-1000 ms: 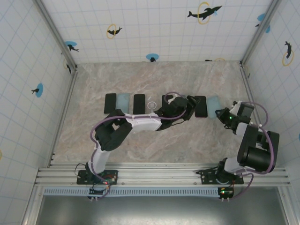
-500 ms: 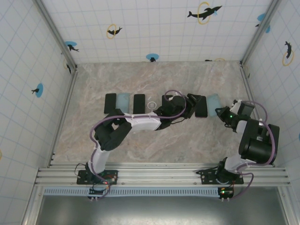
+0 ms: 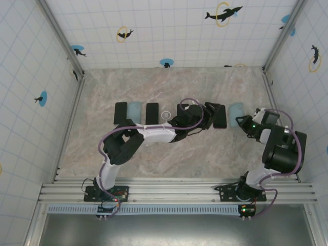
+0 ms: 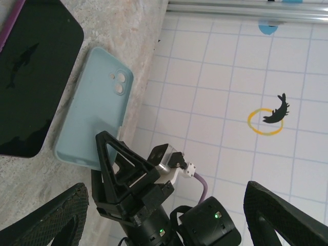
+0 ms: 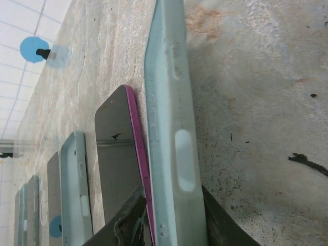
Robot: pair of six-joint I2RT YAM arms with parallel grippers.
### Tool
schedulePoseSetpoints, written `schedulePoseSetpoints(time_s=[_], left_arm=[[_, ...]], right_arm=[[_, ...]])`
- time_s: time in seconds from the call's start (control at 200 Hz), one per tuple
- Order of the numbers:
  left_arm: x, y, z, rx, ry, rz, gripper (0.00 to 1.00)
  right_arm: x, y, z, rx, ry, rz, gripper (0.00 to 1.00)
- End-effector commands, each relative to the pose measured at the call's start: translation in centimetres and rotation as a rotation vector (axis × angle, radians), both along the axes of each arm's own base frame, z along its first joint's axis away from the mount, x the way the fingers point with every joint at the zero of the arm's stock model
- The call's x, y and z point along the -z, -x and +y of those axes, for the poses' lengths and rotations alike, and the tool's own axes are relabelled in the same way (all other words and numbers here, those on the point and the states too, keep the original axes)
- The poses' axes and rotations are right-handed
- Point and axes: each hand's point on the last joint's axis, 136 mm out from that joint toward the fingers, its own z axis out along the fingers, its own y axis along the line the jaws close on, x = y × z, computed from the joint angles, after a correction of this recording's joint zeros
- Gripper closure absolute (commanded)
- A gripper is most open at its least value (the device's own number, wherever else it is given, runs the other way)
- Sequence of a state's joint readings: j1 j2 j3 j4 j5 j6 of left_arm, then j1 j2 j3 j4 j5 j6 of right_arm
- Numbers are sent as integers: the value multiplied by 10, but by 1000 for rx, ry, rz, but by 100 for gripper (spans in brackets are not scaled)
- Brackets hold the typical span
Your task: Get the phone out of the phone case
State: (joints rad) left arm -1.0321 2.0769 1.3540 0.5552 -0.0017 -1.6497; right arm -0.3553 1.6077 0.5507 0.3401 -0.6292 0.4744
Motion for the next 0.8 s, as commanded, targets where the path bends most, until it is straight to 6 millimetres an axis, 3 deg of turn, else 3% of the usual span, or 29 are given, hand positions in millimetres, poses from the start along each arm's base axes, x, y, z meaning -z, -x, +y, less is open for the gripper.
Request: schedulePoseSetpoints(time_s=[0.0, 0.385, 0.796], left_arm=[[1, -4, 0, 2, 14, 5, 20], [4, -2, -3, 16, 23, 7, 20], [3, -2, -3, 27, 30, 9, 20]], right_arm=[[-3, -6, -4, -32, 32, -8, 71], [16, 7, -21, -95, 226, 127, 70], [38, -1, -27, -227, 438, 243, 71]])
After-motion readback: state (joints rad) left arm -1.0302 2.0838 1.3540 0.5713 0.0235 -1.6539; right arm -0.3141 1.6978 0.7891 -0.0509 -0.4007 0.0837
